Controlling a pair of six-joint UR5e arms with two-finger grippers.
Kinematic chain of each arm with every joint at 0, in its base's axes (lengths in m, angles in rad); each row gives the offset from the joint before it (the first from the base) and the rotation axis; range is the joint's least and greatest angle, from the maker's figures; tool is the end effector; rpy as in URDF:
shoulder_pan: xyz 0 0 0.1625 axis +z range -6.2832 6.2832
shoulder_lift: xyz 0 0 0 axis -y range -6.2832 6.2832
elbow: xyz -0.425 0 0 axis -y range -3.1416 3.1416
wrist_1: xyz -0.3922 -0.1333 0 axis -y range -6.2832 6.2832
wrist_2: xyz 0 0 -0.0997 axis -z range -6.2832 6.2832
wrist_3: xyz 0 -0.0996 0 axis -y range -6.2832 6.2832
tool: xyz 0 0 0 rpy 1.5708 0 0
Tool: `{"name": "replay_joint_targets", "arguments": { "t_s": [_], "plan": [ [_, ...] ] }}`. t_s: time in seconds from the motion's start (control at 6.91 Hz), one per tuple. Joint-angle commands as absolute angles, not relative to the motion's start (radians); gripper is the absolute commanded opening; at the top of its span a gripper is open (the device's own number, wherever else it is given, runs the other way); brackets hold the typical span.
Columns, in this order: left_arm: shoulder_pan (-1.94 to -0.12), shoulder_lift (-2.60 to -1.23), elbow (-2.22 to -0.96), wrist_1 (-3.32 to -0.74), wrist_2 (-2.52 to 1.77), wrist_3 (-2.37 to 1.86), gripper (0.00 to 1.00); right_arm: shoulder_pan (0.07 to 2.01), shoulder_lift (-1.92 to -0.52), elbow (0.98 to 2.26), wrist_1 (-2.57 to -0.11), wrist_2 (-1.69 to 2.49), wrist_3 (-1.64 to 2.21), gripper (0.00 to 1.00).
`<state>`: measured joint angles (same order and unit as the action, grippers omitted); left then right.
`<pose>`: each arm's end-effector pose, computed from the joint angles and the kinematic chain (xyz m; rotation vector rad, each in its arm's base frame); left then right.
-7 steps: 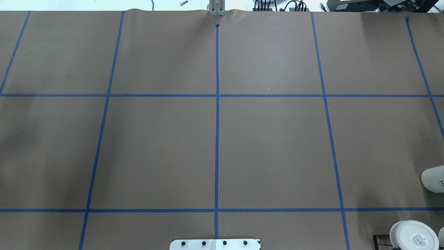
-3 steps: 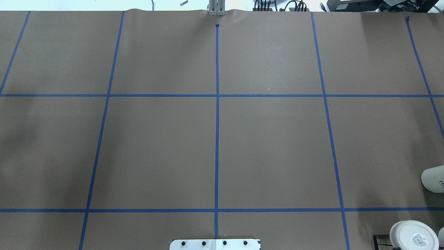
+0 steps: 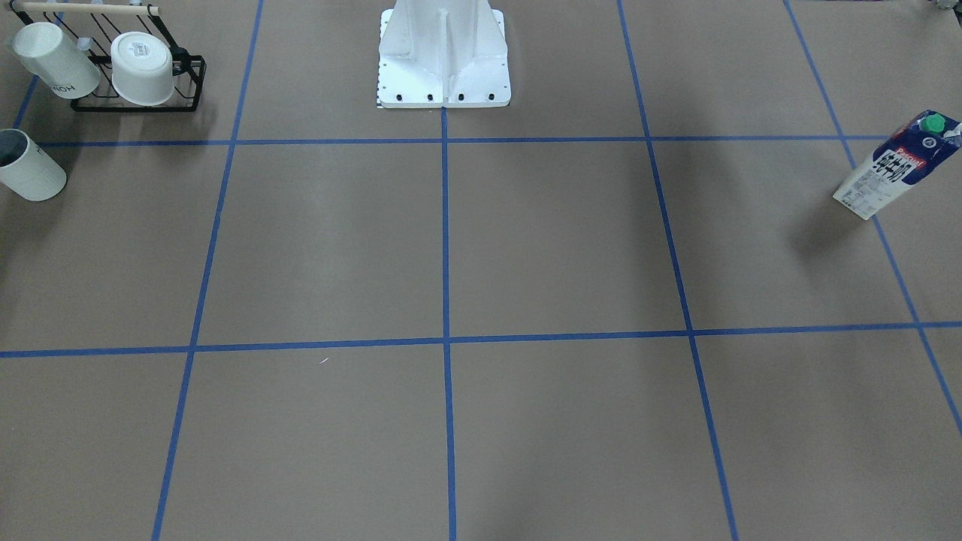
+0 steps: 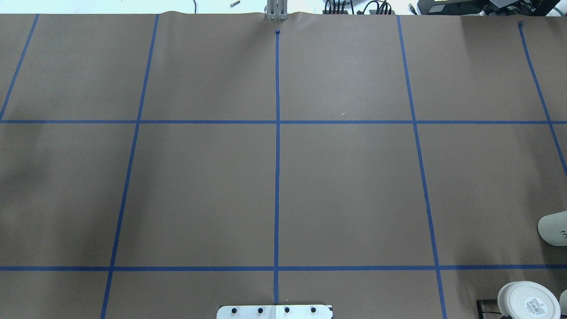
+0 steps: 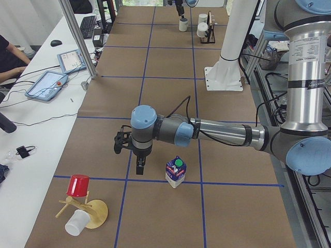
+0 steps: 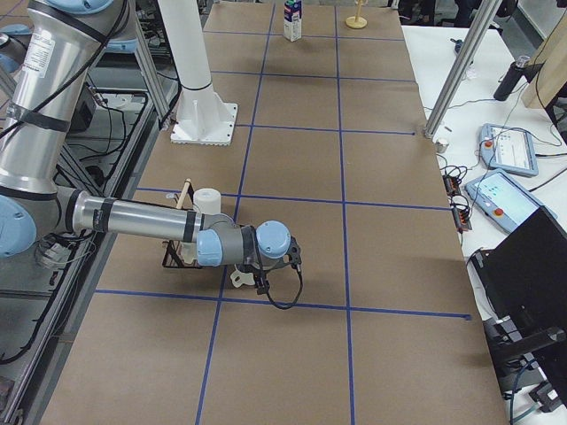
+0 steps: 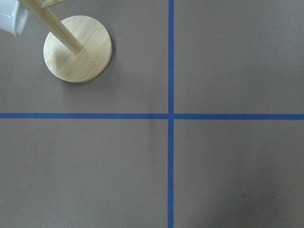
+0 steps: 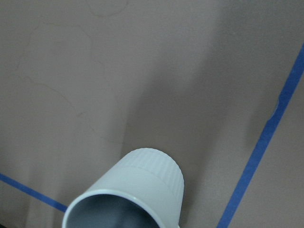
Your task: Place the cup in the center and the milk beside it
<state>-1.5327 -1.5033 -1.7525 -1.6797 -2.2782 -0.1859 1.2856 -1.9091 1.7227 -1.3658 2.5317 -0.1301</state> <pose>-0.0504 -0.4772 0.5936 0.1336 0.7238 -0.0622 -0.0475 -0.3457 0.6913 -0.0578 -0.9661 -0.3916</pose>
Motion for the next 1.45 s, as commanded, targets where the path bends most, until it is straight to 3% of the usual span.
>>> {"name": "replay_joint_targets", "arguments": {
  "t_s": [0.0,0.14,0.29,1.01,1.3],
  "plan": [
    [-1.534,-1.503,-1.753,-1.680,-2.284,-0.186,0.98,1.267,-1.881,1.674,-1.364,2.533,-0.130,0.98],
    [-1.532,-1.503,-1.756,-1.680,-2.284,-0.186,0.98,1.266,-1.881,1.672,-1.364,2.543,-0.129,0.56],
    [-1.532,-1.503,-1.756,-1.680,-2.284,-0.186,0.98,1.266,-1.882,1.672,-1.362,2.563,-0.136,0.01],
    [-1.532,-1.503,-1.759,-1.680,-2.284,-0.187,0.98,1.322,-1.879,1.704,-1.276,2.735,-0.135,0.00],
    [-1.534,-1.503,-1.759,-1.680,-2.286,-0.187,0.98,1.376,-1.702,1.707,-1.314,2.726,0.066,0.00]
  ]
}}
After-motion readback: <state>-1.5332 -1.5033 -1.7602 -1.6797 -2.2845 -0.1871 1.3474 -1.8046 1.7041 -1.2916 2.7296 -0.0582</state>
